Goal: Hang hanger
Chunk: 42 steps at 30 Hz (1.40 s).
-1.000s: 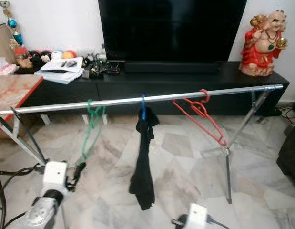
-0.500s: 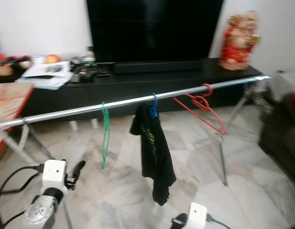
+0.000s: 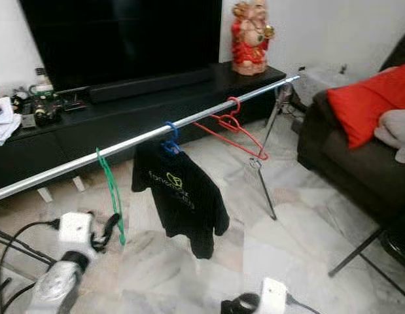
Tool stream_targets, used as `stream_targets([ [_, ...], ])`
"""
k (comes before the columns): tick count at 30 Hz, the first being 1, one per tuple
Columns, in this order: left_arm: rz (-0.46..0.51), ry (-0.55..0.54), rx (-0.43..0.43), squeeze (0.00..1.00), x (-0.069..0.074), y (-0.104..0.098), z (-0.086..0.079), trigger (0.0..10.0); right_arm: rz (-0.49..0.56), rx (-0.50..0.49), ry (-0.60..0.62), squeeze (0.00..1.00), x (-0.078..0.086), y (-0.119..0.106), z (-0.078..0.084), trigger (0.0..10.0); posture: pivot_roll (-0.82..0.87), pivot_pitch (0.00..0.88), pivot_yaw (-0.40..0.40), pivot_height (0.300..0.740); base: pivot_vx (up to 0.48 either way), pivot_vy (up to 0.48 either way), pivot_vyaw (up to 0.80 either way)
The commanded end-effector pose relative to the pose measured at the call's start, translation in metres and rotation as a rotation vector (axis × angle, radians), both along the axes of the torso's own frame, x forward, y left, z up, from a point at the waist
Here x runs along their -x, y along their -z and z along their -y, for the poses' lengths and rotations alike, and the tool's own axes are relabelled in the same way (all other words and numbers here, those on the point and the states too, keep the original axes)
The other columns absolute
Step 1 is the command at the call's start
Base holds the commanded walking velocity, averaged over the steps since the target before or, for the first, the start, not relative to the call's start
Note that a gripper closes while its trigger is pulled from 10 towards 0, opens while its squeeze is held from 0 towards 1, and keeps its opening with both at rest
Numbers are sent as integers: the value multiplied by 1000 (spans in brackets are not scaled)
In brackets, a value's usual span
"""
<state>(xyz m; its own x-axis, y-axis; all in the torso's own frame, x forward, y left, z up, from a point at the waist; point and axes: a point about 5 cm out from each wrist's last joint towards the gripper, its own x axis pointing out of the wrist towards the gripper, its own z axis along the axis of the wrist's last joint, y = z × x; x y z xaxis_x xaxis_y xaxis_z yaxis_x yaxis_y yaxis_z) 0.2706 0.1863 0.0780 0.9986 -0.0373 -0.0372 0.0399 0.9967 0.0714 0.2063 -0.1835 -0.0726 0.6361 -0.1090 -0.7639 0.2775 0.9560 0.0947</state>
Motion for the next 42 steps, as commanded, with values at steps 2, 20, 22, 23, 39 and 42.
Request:
stream_targets([
  [2,14,-14,-3,0,-1,-6,-4,10000,12,-5,-2,0,-4,-2,-1,10000,152,0,7,740,0,0,-766],
  [20,81,-77,-18,0,-2,-23,-7,10000,8,-1,-21,0,-1,0,-3,10000,151,0,12,740,0,0,-170],
  [22,74,-80,-16,0,-1,-22,-7,10000,8,-1,-23,0,-1,0,-3,10000,150,0,12,740,0,0,0],
  [23,73,-82,-14,0,-1,-22,-7,10000,8,-1,-24,0,-1,0,-3,10000,150,0,12,740,0,0,0],
  [39,71,-105,9,0,-1,-24,-8,10000,17,7,-49,0,-1,0,-6,10000,149,0,12,740,317,0,0],
  [42,70,-106,9,0,-1,-24,-9,10000,15,6,-53,0,0,0,-6,10000,148,0,12,740,351,0,0],
])
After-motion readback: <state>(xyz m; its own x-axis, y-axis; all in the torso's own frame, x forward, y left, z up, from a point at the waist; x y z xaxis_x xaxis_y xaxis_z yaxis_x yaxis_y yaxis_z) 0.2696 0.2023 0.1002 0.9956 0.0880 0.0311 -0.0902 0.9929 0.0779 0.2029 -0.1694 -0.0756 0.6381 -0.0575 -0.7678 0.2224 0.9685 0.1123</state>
